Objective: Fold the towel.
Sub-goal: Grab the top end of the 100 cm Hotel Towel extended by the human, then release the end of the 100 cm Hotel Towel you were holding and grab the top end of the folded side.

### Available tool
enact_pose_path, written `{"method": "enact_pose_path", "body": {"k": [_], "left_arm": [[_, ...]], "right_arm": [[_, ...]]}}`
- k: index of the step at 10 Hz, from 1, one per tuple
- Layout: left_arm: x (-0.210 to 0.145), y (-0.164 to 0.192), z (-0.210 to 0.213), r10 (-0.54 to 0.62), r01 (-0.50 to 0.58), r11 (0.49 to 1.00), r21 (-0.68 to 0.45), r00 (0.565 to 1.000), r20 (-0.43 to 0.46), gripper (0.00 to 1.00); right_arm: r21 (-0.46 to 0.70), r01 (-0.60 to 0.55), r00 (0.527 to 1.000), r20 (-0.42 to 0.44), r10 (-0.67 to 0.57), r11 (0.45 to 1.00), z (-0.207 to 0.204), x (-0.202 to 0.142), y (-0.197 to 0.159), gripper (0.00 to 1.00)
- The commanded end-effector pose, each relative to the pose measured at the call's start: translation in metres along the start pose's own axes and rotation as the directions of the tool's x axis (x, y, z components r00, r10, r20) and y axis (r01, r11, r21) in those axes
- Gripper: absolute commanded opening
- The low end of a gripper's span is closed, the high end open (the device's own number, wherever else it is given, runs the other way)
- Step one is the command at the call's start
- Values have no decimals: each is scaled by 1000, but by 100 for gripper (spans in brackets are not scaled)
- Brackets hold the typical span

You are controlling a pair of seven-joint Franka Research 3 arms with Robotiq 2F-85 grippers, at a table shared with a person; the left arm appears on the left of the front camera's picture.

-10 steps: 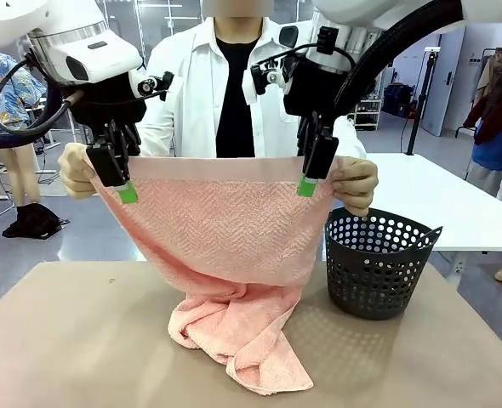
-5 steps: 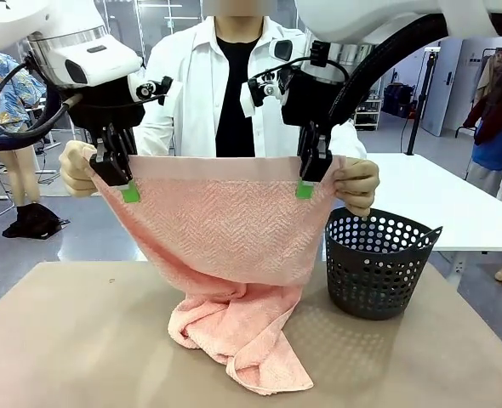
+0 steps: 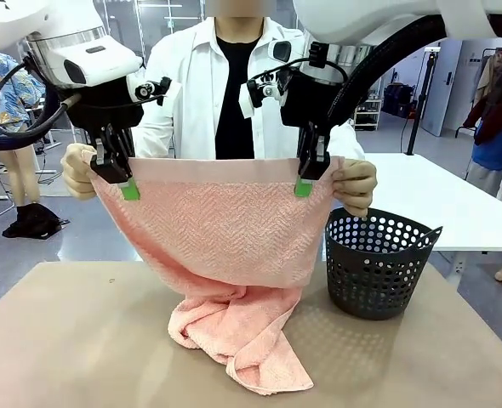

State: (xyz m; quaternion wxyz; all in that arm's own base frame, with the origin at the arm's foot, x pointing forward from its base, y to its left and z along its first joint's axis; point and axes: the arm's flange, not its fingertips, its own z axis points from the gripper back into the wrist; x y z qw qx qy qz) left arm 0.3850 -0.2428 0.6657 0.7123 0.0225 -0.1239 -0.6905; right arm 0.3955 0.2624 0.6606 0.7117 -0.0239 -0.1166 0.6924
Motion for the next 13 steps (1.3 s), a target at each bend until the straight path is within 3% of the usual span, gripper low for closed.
{"method": "enact_pose_path", "body": {"k": [1, 13], "left_arm": [[1, 0, -1, -1, 1, 1000, -2, 1000, -1, 0], [1, 0, -1, -1, 1, 1000, -2, 1000, -1, 0]], "right_arm": [[-2, -1, 1000, -2, 1, 1000, 0, 0, 0, 0], [-2, -1, 1000, -2, 1, 1000, 0, 0, 0, 0]]}}
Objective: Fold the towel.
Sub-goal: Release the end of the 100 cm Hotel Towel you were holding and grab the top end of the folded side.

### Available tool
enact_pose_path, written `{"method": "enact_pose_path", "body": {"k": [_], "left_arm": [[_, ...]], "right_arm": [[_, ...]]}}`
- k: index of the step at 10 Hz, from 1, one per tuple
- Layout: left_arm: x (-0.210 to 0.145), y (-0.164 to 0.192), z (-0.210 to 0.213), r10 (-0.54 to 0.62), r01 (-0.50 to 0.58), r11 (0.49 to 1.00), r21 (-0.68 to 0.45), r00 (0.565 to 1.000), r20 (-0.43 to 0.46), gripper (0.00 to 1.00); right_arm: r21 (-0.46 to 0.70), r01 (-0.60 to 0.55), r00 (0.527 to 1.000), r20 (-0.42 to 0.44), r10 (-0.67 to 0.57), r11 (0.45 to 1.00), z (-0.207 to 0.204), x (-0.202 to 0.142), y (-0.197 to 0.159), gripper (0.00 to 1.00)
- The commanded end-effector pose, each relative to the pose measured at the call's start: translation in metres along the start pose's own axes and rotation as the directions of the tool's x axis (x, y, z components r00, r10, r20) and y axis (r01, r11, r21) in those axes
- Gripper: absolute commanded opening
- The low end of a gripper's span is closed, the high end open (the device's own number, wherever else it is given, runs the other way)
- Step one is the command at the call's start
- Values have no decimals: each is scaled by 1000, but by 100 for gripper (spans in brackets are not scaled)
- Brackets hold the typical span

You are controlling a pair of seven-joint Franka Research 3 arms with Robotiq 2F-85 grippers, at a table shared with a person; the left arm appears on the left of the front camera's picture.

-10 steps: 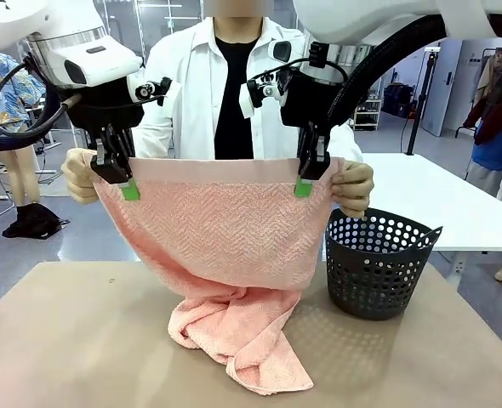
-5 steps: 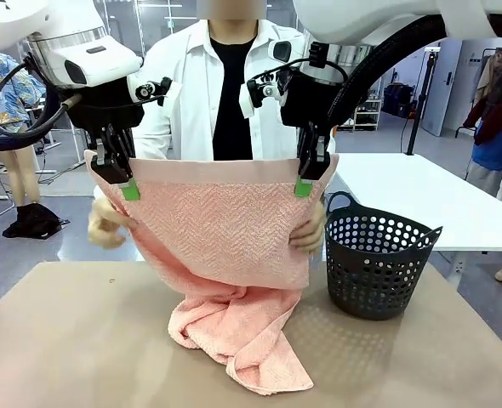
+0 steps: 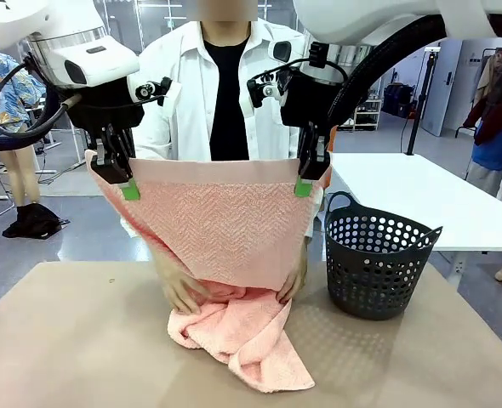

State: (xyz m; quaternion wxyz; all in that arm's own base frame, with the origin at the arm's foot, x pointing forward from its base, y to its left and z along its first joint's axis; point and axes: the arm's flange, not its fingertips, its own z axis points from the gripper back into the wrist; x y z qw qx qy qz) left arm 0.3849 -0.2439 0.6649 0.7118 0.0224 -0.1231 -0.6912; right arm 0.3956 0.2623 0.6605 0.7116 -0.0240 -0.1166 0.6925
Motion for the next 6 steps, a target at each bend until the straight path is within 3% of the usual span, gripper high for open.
{"method": "enact_pose_path", "body": {"k": [1, 6], "left_arm": [[0, 0, 0, 1, -1, 1000, 0, 1000, 0, 0], [0, 0, 0, 1, -1, 1000, 0, 1000, 0, 0]], "right_arm": [[-2, 0, 1000, -1, 0, 1000, 0, 0, 0, 0], [-2, 0, 1000, -1, 0, 1000, 0, 0, 0, 0]]}}
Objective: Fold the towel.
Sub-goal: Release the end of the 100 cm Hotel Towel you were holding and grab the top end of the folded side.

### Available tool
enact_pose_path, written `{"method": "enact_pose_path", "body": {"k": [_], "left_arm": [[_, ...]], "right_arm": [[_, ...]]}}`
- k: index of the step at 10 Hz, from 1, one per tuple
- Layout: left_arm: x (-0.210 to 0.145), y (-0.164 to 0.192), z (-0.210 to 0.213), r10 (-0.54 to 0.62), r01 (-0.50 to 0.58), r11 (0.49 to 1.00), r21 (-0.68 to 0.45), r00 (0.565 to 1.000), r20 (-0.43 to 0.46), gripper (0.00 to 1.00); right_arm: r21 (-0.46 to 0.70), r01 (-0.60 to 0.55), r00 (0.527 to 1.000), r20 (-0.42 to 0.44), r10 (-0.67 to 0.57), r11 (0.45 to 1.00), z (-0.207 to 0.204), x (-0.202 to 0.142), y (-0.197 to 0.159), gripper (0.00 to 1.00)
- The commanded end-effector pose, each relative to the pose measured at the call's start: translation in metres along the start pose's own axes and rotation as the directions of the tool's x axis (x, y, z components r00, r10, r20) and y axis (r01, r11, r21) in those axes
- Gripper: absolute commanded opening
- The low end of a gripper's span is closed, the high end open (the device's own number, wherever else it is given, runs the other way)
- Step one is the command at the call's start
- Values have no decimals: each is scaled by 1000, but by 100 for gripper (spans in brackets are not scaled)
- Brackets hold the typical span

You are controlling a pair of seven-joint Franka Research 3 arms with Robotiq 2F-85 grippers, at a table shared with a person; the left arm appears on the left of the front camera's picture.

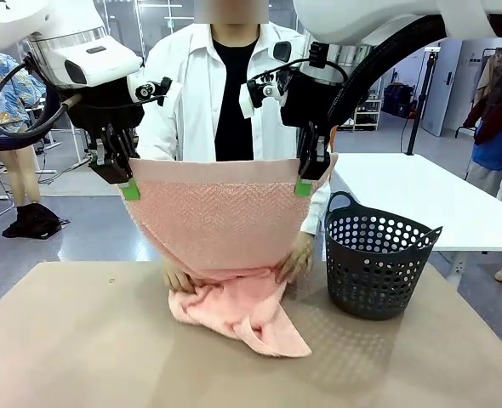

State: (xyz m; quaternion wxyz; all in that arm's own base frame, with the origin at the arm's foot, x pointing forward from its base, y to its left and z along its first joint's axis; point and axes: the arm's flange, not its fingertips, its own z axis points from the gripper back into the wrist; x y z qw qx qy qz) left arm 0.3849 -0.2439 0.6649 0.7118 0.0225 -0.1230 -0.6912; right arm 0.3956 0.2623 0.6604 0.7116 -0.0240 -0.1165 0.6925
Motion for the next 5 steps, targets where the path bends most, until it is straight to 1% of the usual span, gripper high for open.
{"method": "enact_pose_path", "body": {"k": [1, 5], "left_arm": [[0, 0, 0, 1, -1, 1000, 0, 1000, 0, 0], [0, 0, 0, 1, -1, 1000, 0, 1000, 0, 0]], "right_arm": [[-2, 0, 1000, -1, 0, 1000, 0, 0, 0, 0], [-2, 0, 1000, -1, 0, 1000, 0, 0, 0, 0]]}}
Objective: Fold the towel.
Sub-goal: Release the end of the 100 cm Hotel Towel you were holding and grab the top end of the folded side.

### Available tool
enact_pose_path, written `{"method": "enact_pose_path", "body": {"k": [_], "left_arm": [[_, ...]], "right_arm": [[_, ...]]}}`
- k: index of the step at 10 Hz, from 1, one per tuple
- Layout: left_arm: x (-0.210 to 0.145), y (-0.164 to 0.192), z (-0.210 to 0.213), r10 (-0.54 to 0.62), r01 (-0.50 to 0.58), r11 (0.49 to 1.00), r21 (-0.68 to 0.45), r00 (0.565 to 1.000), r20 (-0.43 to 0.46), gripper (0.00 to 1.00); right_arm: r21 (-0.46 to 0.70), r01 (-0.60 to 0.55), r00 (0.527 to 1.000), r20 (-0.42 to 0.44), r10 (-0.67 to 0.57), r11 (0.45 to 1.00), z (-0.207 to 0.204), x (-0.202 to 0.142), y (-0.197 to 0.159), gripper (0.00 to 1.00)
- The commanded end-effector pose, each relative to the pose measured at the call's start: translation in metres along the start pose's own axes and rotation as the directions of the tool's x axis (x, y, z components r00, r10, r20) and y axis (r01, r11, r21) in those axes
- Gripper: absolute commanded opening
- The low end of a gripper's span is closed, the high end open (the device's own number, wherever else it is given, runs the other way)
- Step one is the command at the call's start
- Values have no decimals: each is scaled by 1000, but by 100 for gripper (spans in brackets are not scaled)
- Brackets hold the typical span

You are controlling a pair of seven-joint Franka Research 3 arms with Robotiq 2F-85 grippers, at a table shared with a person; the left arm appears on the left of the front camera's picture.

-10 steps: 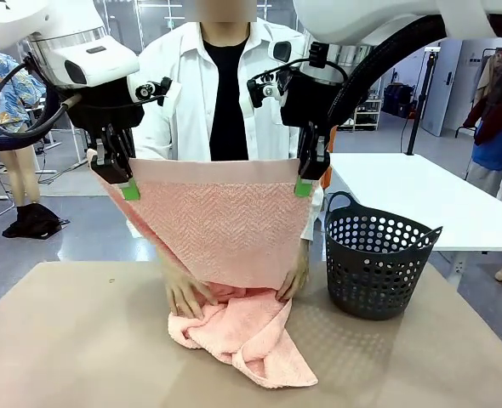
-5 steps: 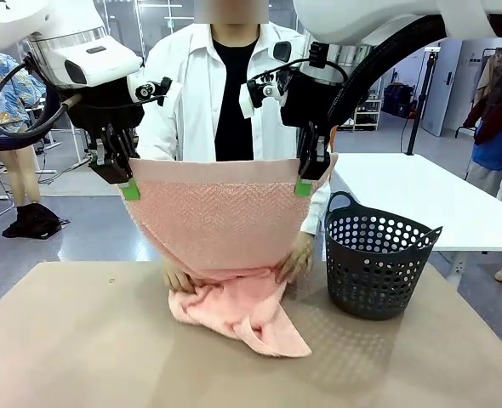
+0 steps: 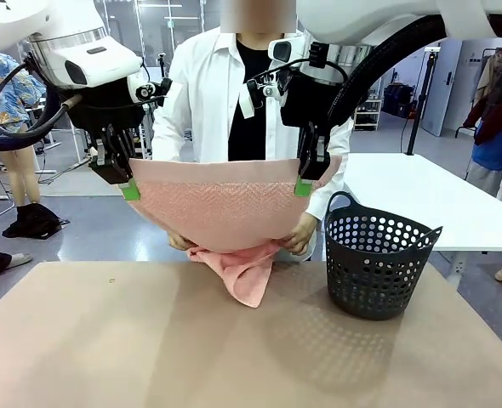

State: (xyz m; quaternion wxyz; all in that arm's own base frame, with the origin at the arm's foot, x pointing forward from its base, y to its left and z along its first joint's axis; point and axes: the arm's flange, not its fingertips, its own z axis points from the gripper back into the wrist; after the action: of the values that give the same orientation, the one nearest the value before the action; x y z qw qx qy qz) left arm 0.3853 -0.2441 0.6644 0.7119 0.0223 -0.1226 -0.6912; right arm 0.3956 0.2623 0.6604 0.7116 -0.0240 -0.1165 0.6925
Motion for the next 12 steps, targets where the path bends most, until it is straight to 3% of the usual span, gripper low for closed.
{"method": "enact_pose_path", "body": {"k": [1, 12], "left_arm": [[0, 0, 1, 0, 0, 1000, 1, 1000, 0, 0], [0, 0, 1, 0, 0, 1000, 1, 1000, 0, 0]], "right_arm": [[-2, 0, 1000, -1, 0, 1000, 0, 0, 0, 0], [-2, 0, 1000, -1, 0, 1000, 0, 0, 0, 0]]}}
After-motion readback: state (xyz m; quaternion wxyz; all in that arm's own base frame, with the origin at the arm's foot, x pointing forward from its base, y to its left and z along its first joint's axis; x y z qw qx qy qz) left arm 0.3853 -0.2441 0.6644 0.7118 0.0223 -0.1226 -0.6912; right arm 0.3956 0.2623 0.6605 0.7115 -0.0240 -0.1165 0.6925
